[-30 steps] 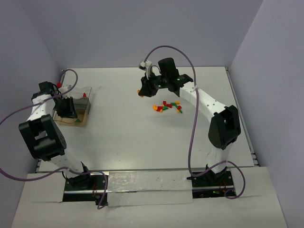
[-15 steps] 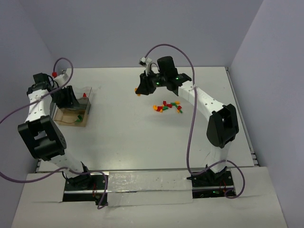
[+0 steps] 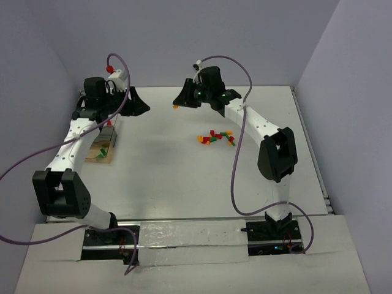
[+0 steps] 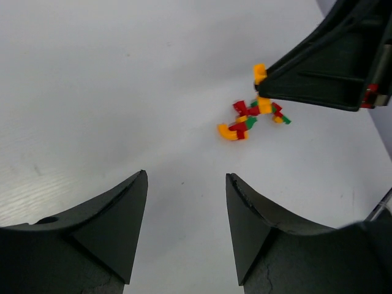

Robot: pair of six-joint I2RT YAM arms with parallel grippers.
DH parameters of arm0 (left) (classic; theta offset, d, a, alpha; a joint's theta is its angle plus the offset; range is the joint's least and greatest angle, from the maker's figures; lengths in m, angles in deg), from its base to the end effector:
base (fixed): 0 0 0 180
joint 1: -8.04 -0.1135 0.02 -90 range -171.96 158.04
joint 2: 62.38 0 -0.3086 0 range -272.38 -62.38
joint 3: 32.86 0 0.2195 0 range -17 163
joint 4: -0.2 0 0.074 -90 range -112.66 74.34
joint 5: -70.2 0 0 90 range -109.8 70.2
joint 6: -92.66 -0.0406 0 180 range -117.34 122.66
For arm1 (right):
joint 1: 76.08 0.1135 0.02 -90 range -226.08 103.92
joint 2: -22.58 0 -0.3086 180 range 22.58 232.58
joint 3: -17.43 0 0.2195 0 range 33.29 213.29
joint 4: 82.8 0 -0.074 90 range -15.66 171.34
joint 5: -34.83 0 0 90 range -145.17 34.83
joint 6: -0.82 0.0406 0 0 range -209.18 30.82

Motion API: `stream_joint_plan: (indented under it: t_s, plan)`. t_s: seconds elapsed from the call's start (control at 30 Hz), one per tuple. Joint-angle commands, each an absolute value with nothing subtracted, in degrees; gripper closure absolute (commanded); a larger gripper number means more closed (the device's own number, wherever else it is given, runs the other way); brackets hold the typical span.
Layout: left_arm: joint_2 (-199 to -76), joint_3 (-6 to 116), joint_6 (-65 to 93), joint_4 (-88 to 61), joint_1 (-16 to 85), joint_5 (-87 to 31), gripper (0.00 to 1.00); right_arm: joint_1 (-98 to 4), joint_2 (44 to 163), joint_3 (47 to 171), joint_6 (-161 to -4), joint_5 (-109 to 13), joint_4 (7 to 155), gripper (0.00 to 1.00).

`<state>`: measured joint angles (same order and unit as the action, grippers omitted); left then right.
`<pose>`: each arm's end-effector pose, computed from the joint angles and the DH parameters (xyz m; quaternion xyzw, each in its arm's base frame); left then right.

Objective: Sort the legos into containers by color

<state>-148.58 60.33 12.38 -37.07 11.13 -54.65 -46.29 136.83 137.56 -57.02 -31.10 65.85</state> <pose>0.3084 -0.0399 0.3940 0.1010 0.8347 -0.3111 0.4431 0.3956 0.2456 0.3696 -0.0942 0.8291 0.4199 0.3569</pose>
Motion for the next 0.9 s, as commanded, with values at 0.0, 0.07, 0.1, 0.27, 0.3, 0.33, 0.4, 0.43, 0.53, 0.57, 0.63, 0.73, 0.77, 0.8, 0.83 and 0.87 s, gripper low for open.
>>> stream_joint_plan:
  t_s: [0.0, 0.07, 0.1, 0.27, 0.3, 0.33, 0.4, 0.43, 0.53, 0.57, 0.63, 0.73, 0.77, 0.8, 0.83, 0.87]
  plan:
    - [-149.5, 60.3, 19.4, -23.5, 14.7, -53.8, 0.37, -47.2, 136.2, 139.9, -45.8, -34.2, 68.4, 1.0]
    - [-152.3, 63.1, 20.5, -23.3, 16.7, -54.3, 0.36, -47.2, 135.7, 139.2, -44.7, -33.9, 70.0, 1.0]
    - [-152.3, 63.1, 20.9, -23.3, 17.3, -54.3, 0.36, -47.2, 135.7, 139.2, -44.4, -33.7, 70.0, 1.0]
    - [-154.5, 65.0, 20.8, -22.6, 20.3, -53.5, 0.34, -47.2, 135.1, 138.3, -44.2, -30.1, 72.6, 1.0]
    - [-154.9, 65.3, 21.0, -22.5, 20.7, -53.8, 0.34, -47.2, 135.1, 138.2, -44.1, -29.5, 73.0, 1.0]
    - [-155.3, 65.6, 21.1, -22.5, 21.3, -54.0, 0.34, -47.2, 135.1, 138.1, -44.0, -29.1, 73.3, 1.0]
    - [-155.8, 66.1, 21.0, -22.2, 22.1, -54.0, 0.34, -47.2, 135.1, 137.8, -43.8, -28.3, 73.9, 1.0]
    - [-155.9, 66.3, 20.8, -22.1, 22.4, -53.9, 0.34, -47.2, 135.1, 137.8, -43.8, -27.9, 74.2, 1.0]
    - [-156.6, 67.2, 20.5, -21.8, 23.2, -53.0, 0.34, -47.2, 135.1, 137.7, -43.7, -27.2, 74.8, 1.0]
    - [-156.7, 67.4, 20.6, -21.6, 23.4, -53.2, 0.34, -47.1, 135.2, 137.8, -43.7, -27.0, 74.8, 1.0]
    - [-157.1, 68.1, 20.4, -21.5, 23.8, -52.7, 0.34, -47.1, 135.3, 137.9, -43.7, -26.6, 74.9, 1.0]
    - [-158.1, 69.1, 20.2, -21.6, 24.5, -51.6, 0.35, -47.1, 135.4, 138.0, -43.4, -26.0, 75.4, 1.0]
    - [-158.3, 69.3, 20.2, -21.7, 24.7, -51.2, 0.35, -47.1, 135.4, 138.0, -43.4, -25.8, 75.5, 1.0]
    - [-158.6, 69.5, 20.1, -21.8, 24.7, -50.7, 0.36, -47.1, 135.4, 137.9, -43.3, -25.7, 75.6, 1.0]
    - [-158.8, 69.8, 19.9, -22.0, 25.0, -50.1, 0.37, -47.1, 135.3, 137.9, -43.3, -25.5, 75.8, 1.0]
    - [-159.1, 70.1, 19.7, -22.2, 25.2, -49.4, 0.37, -47.1, 135.3, 137.8, -43.2, -25.3, 76.0, 1.0]
